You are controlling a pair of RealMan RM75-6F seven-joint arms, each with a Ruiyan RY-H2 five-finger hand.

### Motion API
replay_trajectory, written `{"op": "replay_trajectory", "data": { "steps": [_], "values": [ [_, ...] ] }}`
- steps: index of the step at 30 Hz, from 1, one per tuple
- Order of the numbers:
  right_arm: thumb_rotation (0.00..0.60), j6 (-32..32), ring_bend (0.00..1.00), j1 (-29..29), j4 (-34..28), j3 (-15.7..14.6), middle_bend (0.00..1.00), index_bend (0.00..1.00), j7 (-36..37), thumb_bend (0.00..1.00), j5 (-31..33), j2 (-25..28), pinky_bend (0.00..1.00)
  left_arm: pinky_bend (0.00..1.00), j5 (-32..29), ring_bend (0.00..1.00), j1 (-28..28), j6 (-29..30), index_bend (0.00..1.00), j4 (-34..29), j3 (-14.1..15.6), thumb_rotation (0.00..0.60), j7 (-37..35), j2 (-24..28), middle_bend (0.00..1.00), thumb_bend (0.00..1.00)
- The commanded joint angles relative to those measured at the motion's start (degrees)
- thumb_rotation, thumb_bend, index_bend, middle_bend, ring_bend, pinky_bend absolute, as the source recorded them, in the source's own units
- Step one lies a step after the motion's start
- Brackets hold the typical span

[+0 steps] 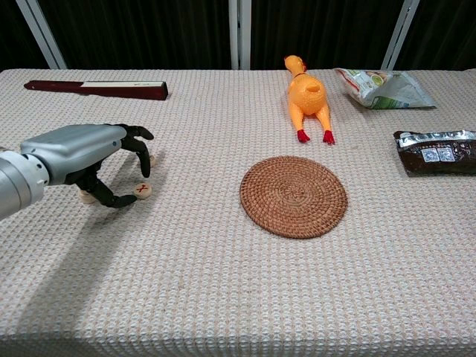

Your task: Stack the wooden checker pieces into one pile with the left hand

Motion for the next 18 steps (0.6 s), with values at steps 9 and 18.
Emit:
{"op": "replay_trajectory", "data": {
  "steps": [9, 18],
  "values": [
    [0.600, 0.02, 0.00, 0.01, -0.03, 0.14, 0.00, 0.00, -0.19, 0.26, 0.23, -0.14, 0.00, 0.00, 2.35, 0.00, -0.03, -0.85, 0.43, 2.60, 0.71, 0.600, -3.97, -0.91, 0.05, 0.28],
    [0.600, 0.02, 0.00, 0.02, 0.05, 0.27, 0.00, 0.00, -0.10, 0.26, 0.41, -0.16, 0.00, 0.00, 2.92, 0.00, -0.03, -1.25, 0.46, 4.54, 0.80, 0.600, -5.67, -1.84, 0.05, 0.28]
  ]
}}
